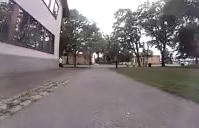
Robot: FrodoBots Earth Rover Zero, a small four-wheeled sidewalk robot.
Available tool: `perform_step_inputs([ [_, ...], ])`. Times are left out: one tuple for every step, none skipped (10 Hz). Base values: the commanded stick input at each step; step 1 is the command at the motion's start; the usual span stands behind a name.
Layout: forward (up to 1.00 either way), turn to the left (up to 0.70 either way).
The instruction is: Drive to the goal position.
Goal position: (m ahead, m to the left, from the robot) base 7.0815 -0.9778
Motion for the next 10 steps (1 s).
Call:
perform_step_inputs([
  [0.60,0.00],
  [0.60,0.00],
  [0.60,0.00],
  [0.60,0.00],
  [0.60,0.00],
  [0.60,0.00],
  [0.60,0.00],
  [0.60,0.00],
  [0.60,0.00],
  [0.60,0.00],
])
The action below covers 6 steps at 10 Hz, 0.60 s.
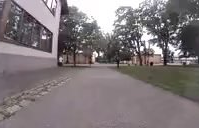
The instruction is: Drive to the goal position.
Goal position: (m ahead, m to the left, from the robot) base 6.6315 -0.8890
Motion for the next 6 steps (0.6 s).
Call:
perform_step_inputs([
  [0.60,0.00],
  [0.60,0.00],
  [0.60,0.00],
  [0.60,0.00],
  [0.60,0.00],
  [0.60,0.00],
])
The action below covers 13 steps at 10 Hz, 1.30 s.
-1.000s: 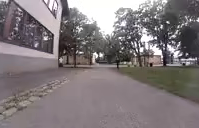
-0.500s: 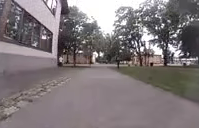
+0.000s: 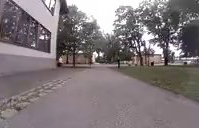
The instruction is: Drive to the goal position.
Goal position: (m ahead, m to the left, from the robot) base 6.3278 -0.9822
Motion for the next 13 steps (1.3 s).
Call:
perform_step_inputs([
  [0.60,0.00],
  [0.60,0.00],
  [0.60,0.00],
  [0.60,0.00],
  [0.60,0.00],
  [0.60,0.00],
  [0.60,0.00],
  [0.60,0.00],
  [0.60,0.00],
  [0.60,0.00],
  [0.60,0.00],
  [0.60,0.00],
  [0.60,0.00],
])
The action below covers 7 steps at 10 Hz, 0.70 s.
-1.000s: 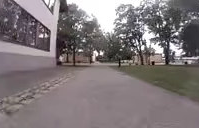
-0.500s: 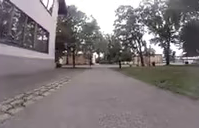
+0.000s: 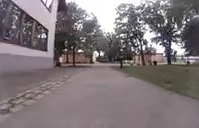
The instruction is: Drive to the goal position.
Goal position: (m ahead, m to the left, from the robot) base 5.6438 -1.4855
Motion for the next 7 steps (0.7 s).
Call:
perform_step_inputs([
  [0.60,0.00],
  [0.60,0.00],
  [0.60,0.00],
  [0.60,0.00],
  [0.60,0.00],
  [0.60,0.00],
  [0.60,0.00],
])
